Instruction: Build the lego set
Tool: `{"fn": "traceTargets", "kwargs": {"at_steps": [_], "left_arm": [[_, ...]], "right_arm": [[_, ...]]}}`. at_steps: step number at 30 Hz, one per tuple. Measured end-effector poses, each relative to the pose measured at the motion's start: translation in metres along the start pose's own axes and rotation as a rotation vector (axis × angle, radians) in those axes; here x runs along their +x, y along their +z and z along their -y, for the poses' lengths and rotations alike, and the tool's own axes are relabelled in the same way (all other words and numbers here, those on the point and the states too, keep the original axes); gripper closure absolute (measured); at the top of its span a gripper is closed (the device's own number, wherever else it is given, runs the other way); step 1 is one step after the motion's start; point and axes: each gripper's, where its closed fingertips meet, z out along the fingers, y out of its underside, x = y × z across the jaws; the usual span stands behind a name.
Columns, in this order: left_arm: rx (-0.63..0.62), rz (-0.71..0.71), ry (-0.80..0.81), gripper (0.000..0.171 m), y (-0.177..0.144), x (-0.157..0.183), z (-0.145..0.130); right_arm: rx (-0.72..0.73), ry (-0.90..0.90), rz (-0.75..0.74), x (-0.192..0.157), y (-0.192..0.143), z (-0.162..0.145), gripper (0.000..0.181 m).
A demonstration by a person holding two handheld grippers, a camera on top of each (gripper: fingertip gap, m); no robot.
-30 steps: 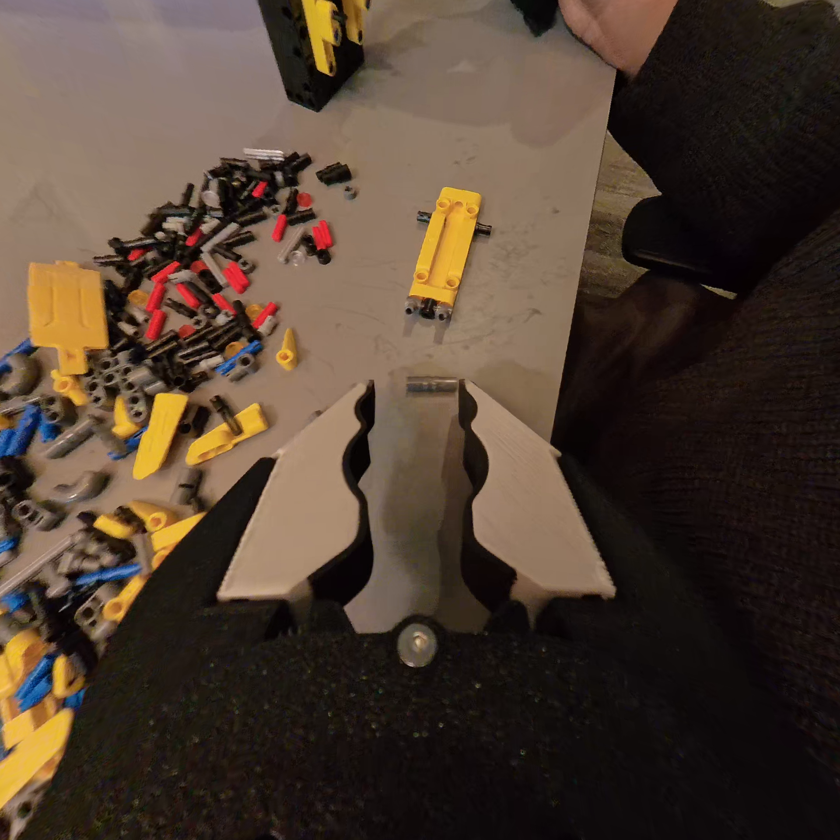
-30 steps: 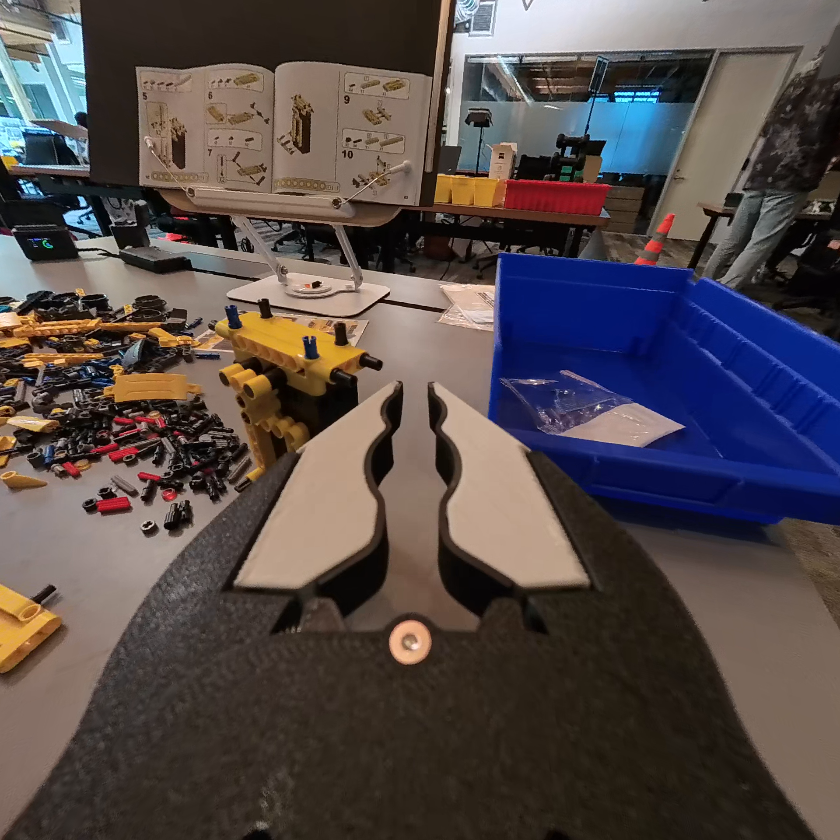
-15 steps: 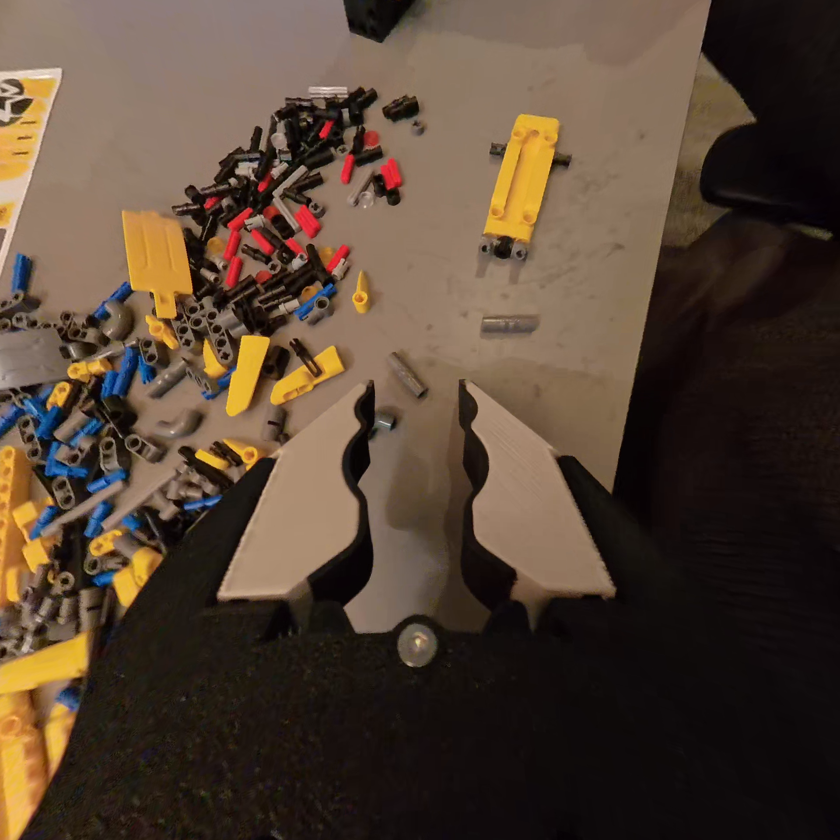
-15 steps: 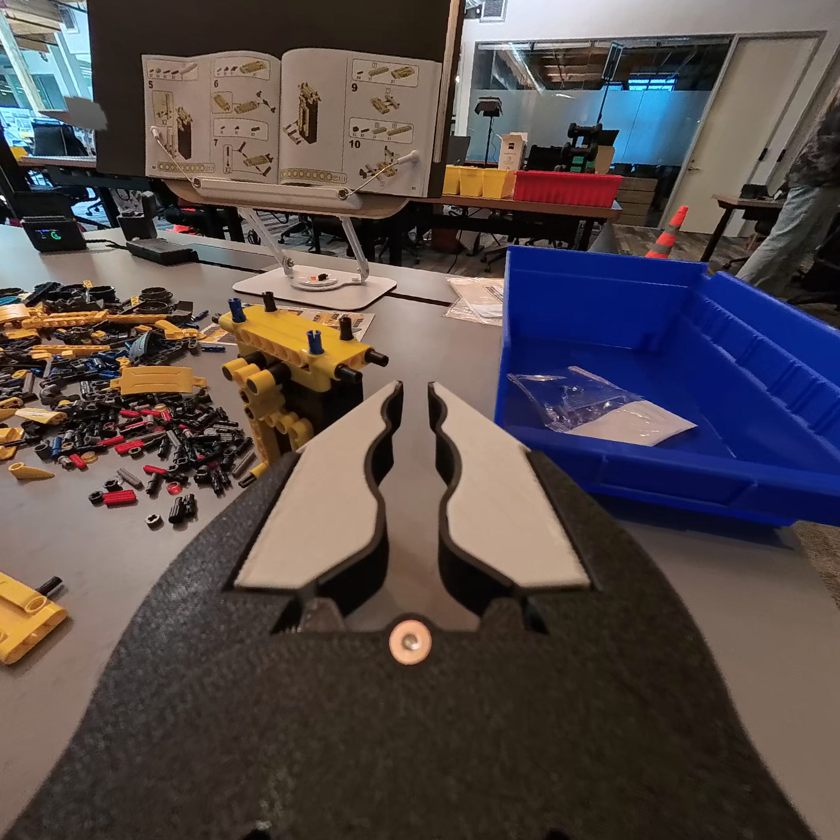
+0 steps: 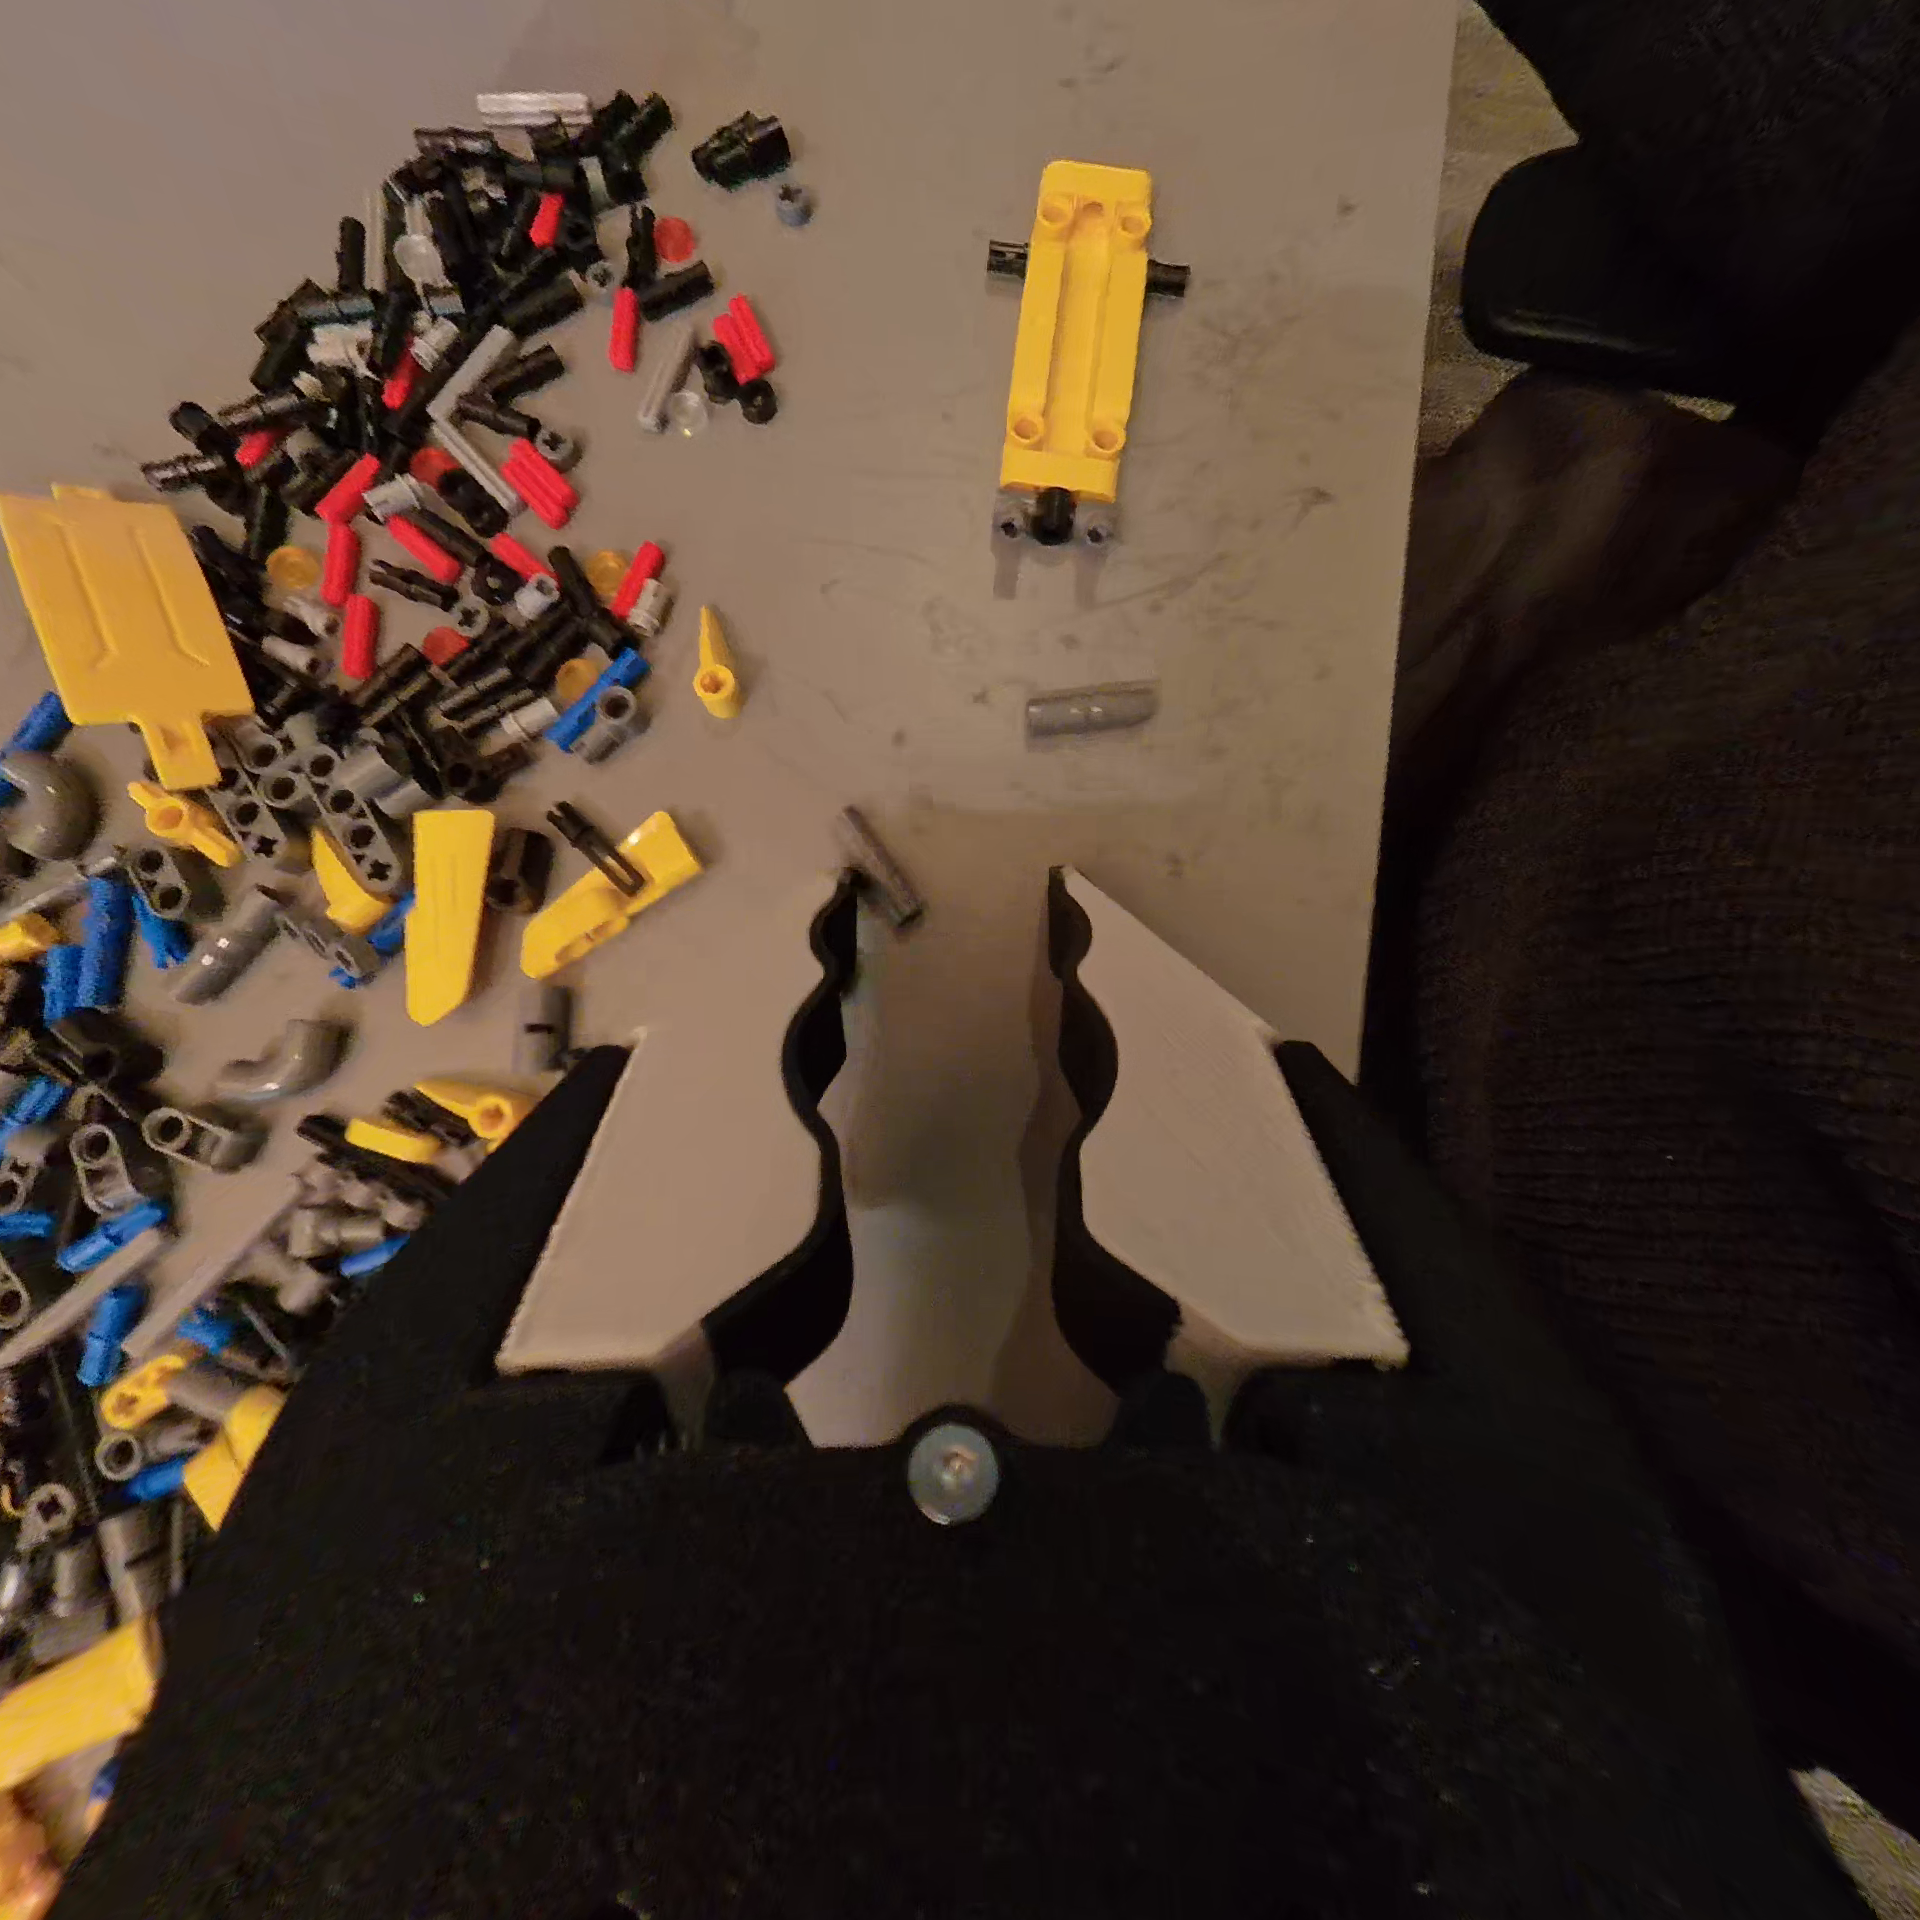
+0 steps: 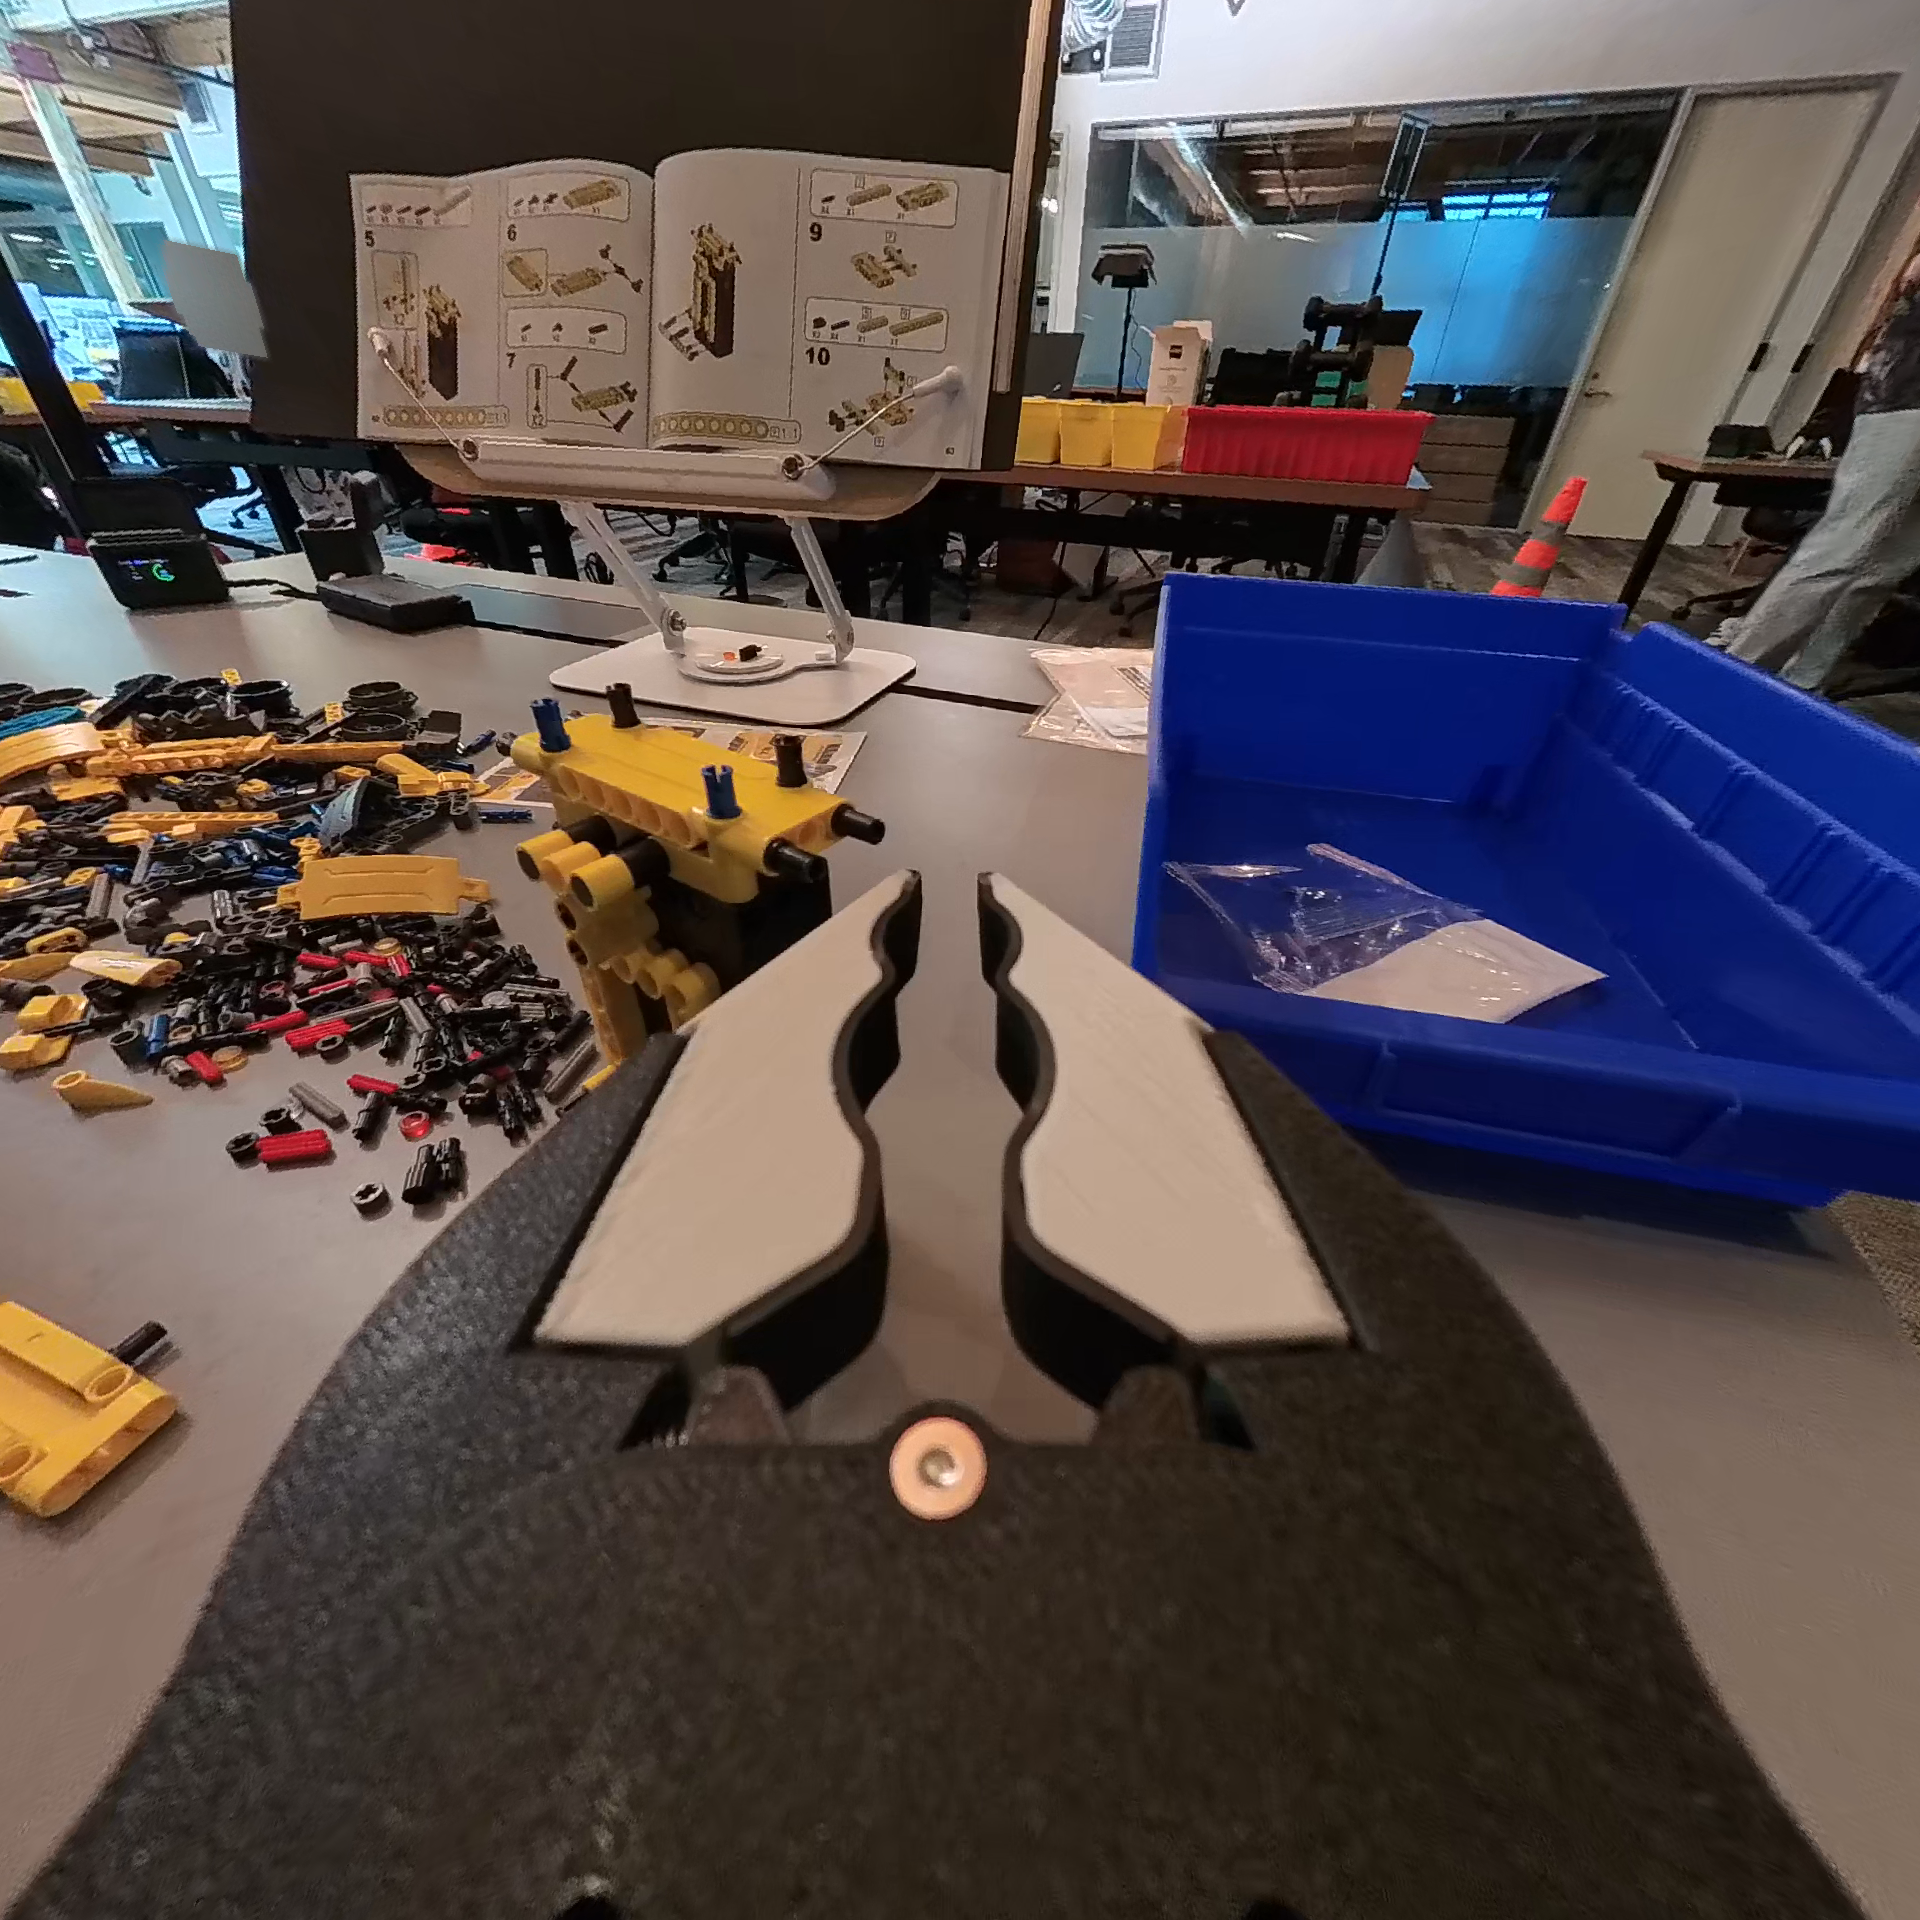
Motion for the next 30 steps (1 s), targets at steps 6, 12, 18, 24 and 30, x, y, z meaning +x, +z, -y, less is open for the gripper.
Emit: {"fn": "traceTargets", "kwargs": {"at_steps": [6,12,18,24,30], "left_arm": [[0.001,-0.055,-0.02,0.136,-0.004,0.031,-0.002],[-0.002,0.034,-0.027,0.137,-0.004,0.024,-0.001],[0.077,0.297,-0.146,0.137,-0.018,-0.012,0.011],[0.018,0.285,-0.125,0.136,-0.008,-0.01,0.001],[0.058,0.183,-0.215,0.137,-0.006,-0.005,0.002]], "right_arm": [[-0.008,-0.009,0.003,-0.001,0.001,-0.001,0.171],[-0.002,-0.005,0.002,-0.001,0.0,0.0,0.171],[-0.001,-0.005,-0.002,0.0,0.0,0.0,0.171],[-0.005,-0.008,0.001,-0.001,0.001,-0.001,0.171],[-0.003,-0.005,0.002,-0.001,0.001,0.0,0.171]]}}
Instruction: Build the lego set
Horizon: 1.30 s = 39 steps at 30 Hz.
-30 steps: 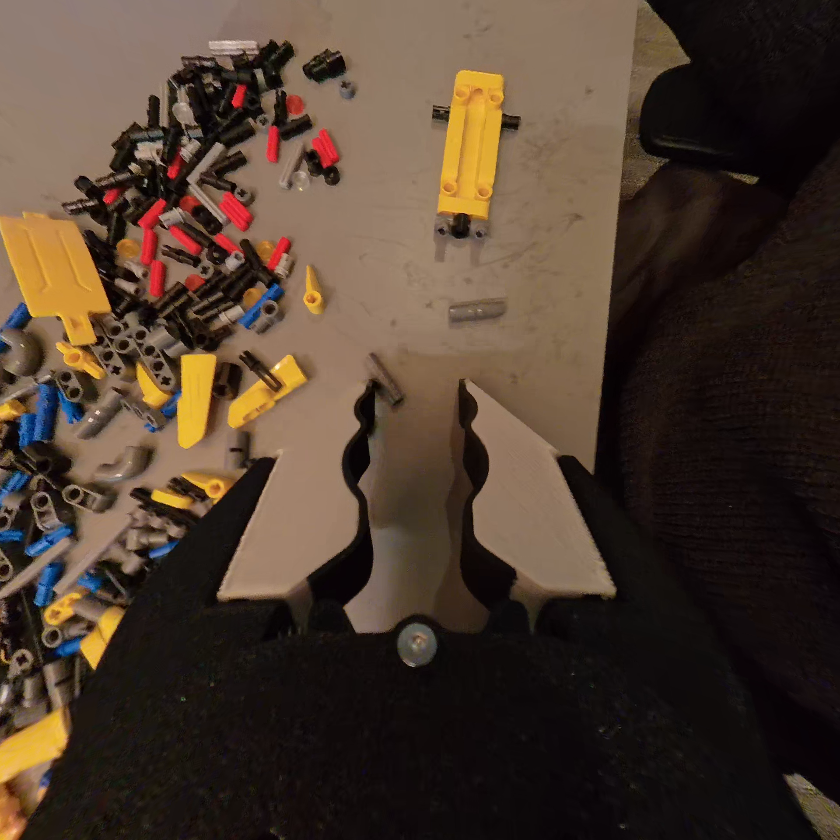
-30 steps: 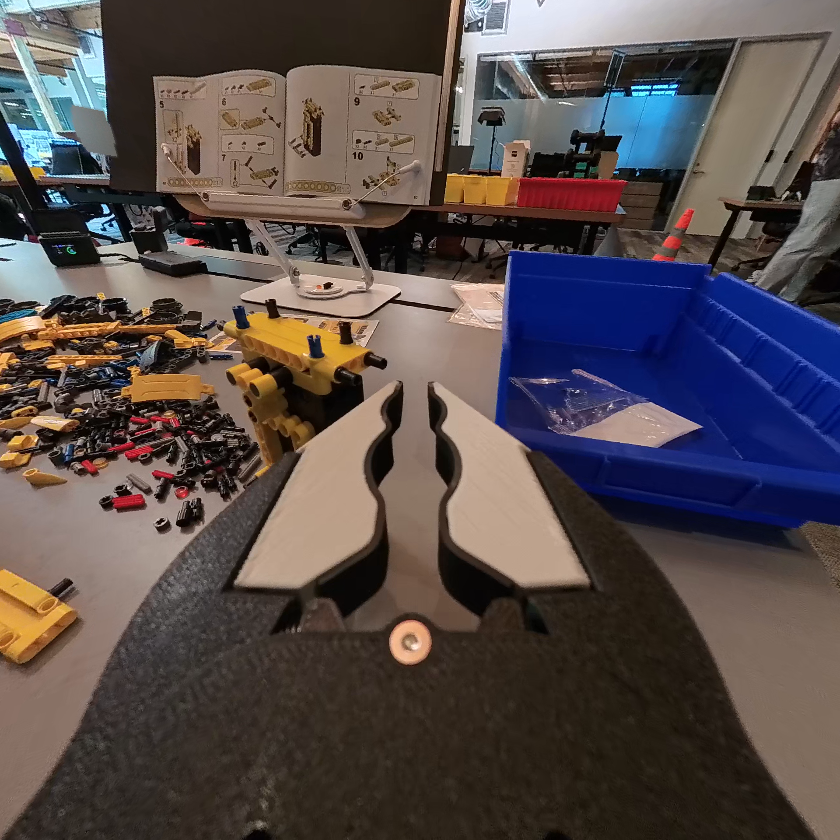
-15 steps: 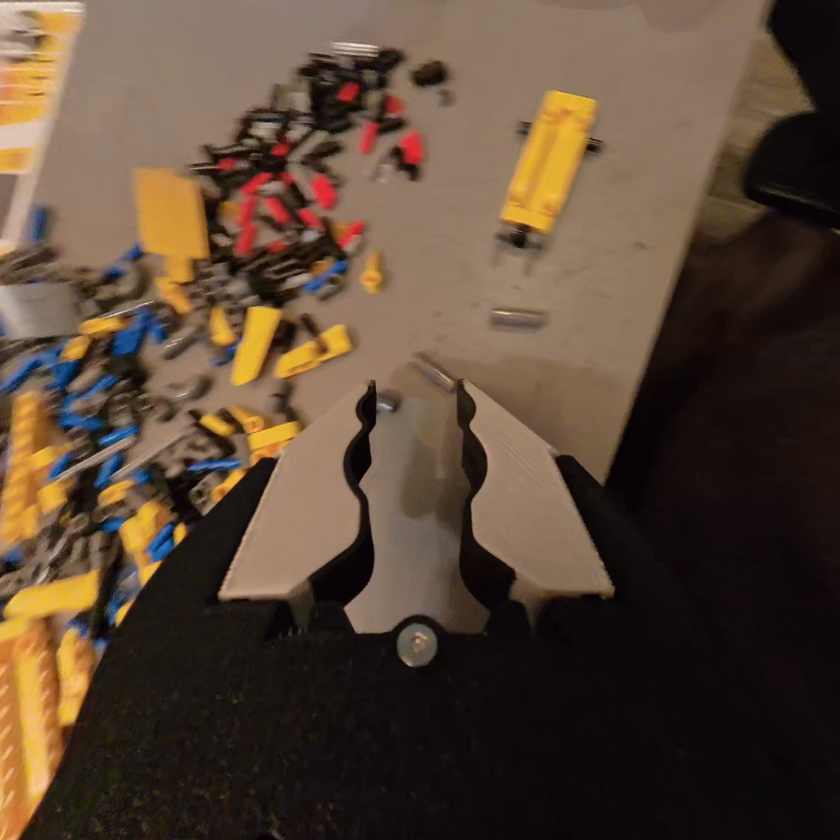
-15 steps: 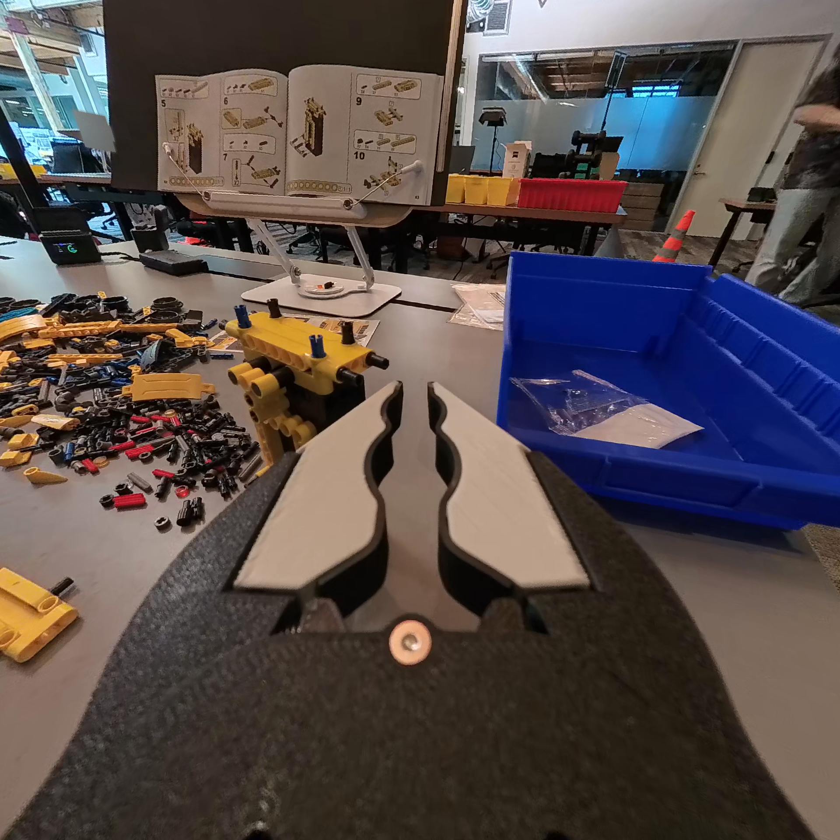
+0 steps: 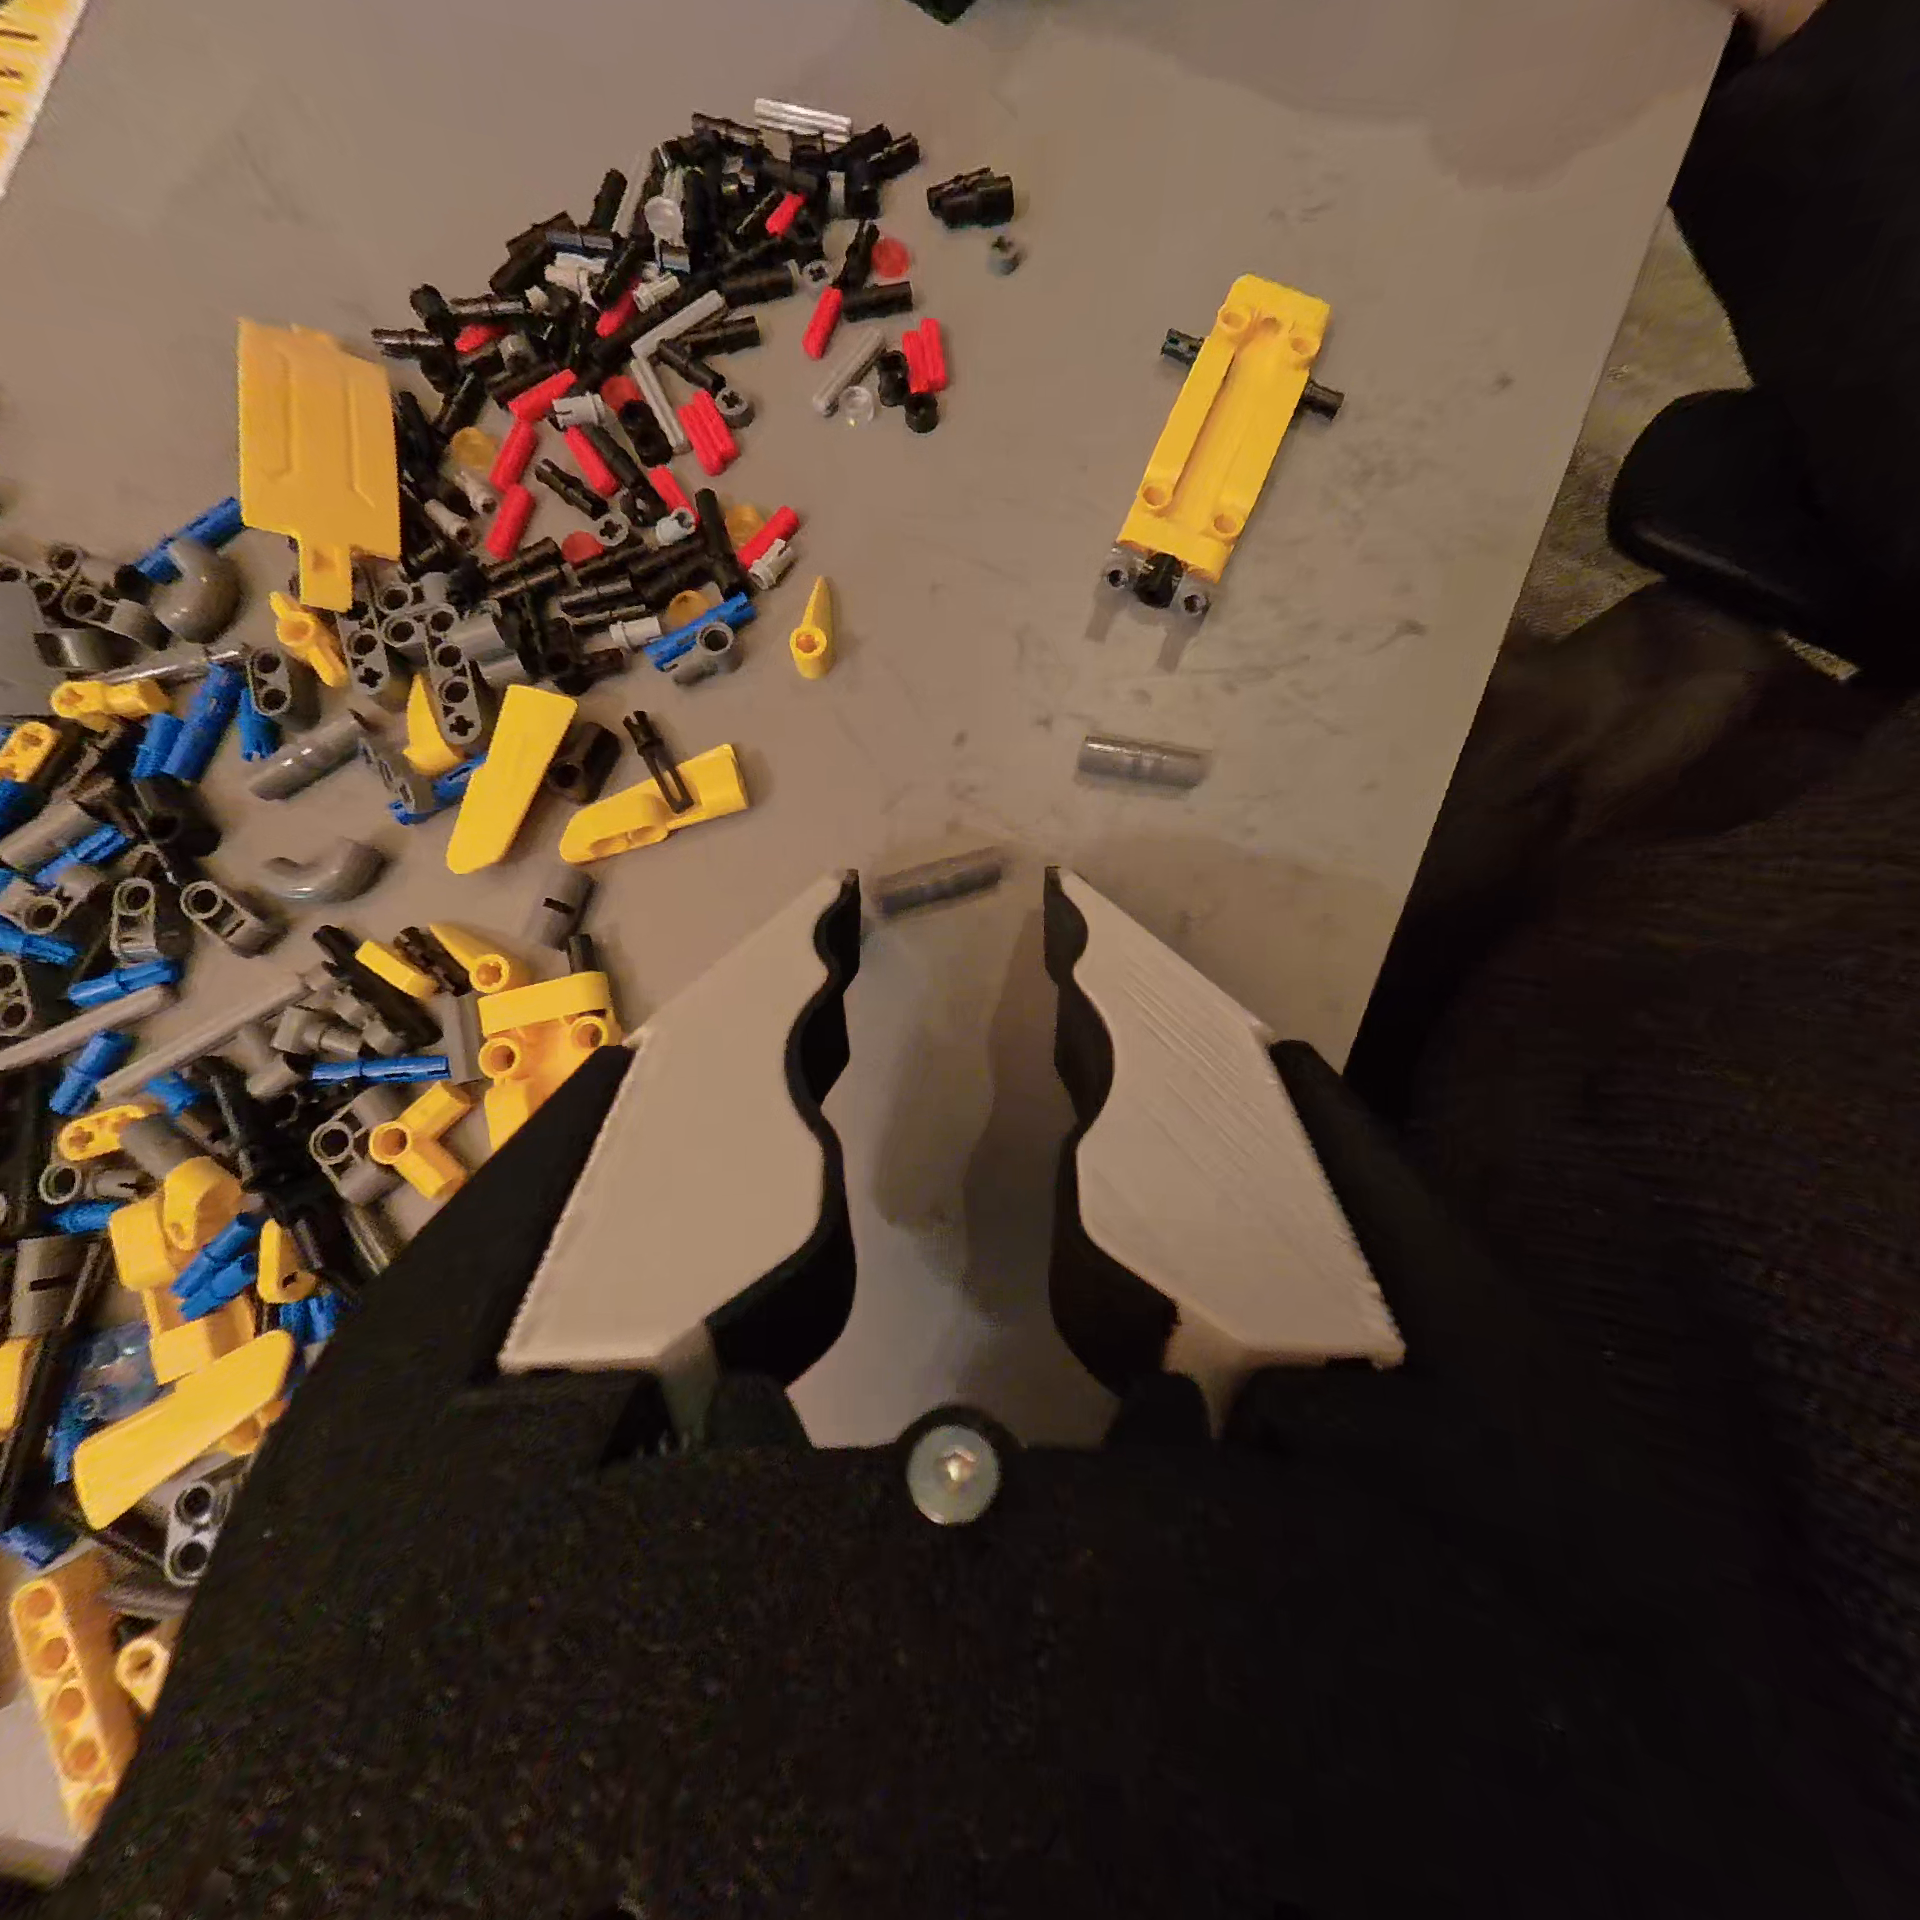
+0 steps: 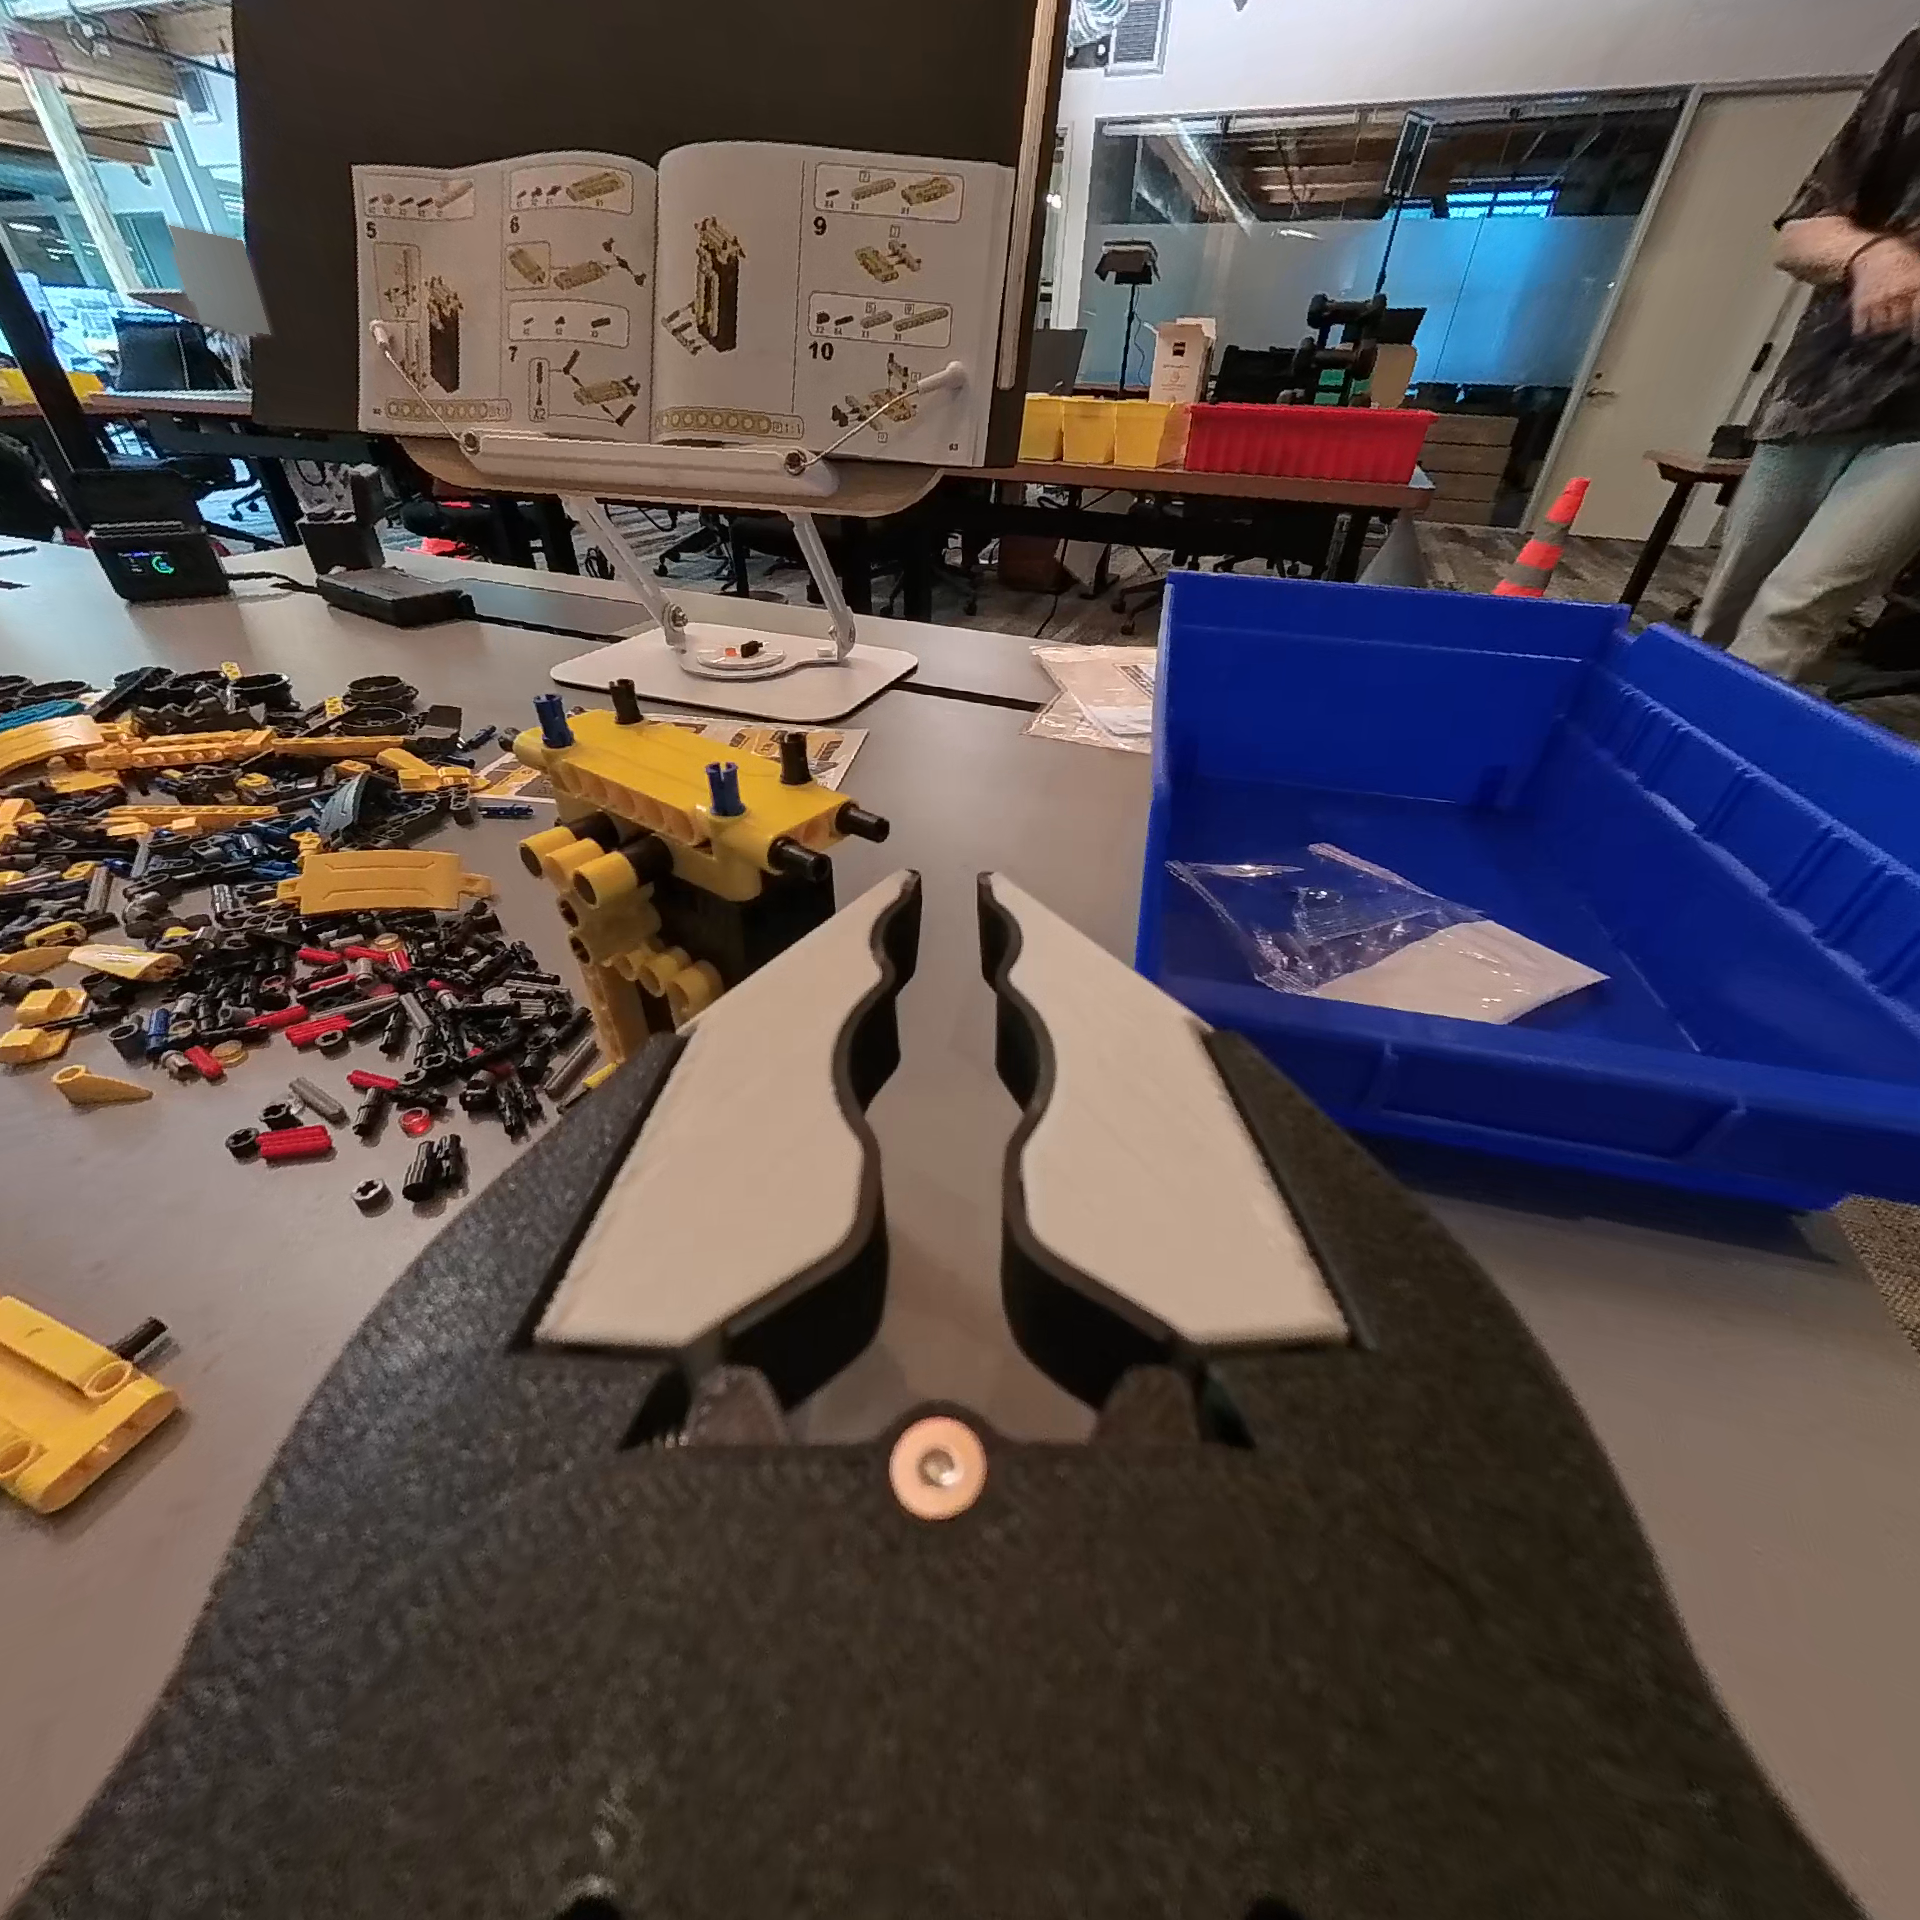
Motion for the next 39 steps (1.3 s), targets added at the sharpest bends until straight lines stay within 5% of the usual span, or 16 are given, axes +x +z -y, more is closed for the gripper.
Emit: {"fn": "traceTargets", "kwargs": {"at_steps": [15,19,24,27,35,39], "left_arm": [[0.05,-0.005,-0.001,0.148,0.004,0.006,0.007],[0.154,-0.057,-0.183,0.148,-0.005,0.001,0.021],[0.403,-0.498,-0.608,0.148,-0.035,0.002,0.046],[0.467,-0.621,-0.69,0.148,-0.046,0.0,0.048],[0.408,-0.577,-0.509,0.148,-0.043,0.015,0.045],[0.144,-0.391,-0.154,0.148,-0.011,0.033,0.011]], "right_arm": [[0.002,0.0,0.0,0.0,0.0,0.0,0.171],[0.002,0.0,0.0,0.0,0.0,0.0,0.171],[0.006,0.002,0.001,0.0,-0.001,0.001,0.171],[0.01,0.006,0.003,0.0,-0.001,0.001,0.171],[0.012,0.006,0.006,0.0,-0.001,0.001,0.171],[0.011,0.006,0.006,0.0,-0.001,0.001,0.171]]}}
